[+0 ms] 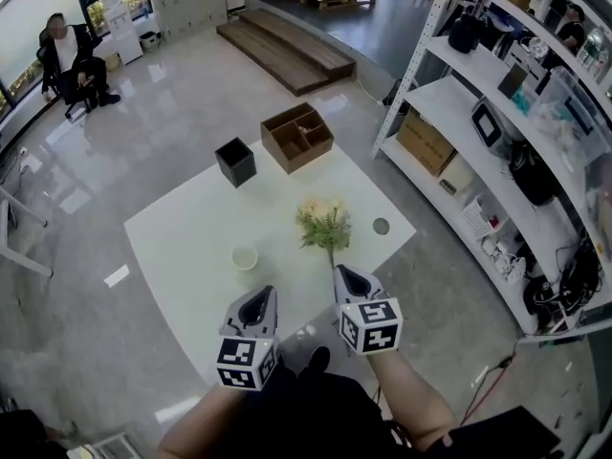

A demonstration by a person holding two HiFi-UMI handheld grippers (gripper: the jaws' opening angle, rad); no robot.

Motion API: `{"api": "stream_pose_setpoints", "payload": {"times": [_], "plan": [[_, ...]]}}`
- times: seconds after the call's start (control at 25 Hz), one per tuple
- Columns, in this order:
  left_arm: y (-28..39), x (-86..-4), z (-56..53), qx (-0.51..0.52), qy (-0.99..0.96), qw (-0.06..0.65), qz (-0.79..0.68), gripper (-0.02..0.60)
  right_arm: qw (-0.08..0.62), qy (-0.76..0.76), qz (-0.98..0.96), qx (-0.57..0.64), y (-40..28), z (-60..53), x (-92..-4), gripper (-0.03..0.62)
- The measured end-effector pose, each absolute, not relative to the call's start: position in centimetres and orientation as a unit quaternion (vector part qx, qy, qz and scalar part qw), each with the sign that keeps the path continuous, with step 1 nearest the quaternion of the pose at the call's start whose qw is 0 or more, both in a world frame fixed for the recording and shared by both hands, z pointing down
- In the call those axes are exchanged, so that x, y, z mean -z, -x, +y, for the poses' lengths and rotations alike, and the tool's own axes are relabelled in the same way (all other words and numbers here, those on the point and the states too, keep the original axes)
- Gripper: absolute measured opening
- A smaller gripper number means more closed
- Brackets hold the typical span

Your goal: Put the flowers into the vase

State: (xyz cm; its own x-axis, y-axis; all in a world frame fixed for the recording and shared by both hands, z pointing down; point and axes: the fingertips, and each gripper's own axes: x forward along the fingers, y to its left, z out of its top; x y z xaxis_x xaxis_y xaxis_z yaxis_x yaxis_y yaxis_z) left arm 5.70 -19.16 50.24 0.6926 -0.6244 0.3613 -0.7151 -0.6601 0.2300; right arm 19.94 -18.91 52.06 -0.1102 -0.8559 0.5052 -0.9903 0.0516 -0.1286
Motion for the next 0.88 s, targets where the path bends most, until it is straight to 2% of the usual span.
{"api": "stream_pose_setpoints", "payload": {"times": [0.2,0.24,0.32,0.4,0.64,0.88], "plan": [[-5.9,-50.6,-19.7,-0.130,-0.900,0.187,-0.373,0.003,0.254,-0.586,-0.687,-0.346,-21.8,-22.2,-60.1,0.003],[-6.0,-50.7,-19.7,-0.130,-0.899,0.188,-0.372,0.003,0.272,-0.564,-0.682,-0.378,-22.1,-22.5,-62.0,0.038],[-6.1,-50.8,-19.7,-0.131,-0.900,0.190,-0.371,0.003,0.300,-0.524,-0.665,-0.439,-22.5,-22.9,-65.3,0.177],[-6.0,-50.8,-19.7,-0.131,-0.900,0.192,-0.370,0.003,0.312,-0.507,-0.643,-0.481,-23.3,-23.4,-67.9,0.194],[-4.9,-51.3,-20.2,-0.134,-0.894,0.197,-0.380,0.003,0.327,-0.486,-0.605,-0.539,-24.5,-25.1,-71.8,0.202],[-3.8,-52.0,-20.6,-0.141,-0.888,0.203,-0.388,0.003,0.357,-0.478,-0.593,-0.541,-24.8,-26.3,-73.0,0.158]]}}
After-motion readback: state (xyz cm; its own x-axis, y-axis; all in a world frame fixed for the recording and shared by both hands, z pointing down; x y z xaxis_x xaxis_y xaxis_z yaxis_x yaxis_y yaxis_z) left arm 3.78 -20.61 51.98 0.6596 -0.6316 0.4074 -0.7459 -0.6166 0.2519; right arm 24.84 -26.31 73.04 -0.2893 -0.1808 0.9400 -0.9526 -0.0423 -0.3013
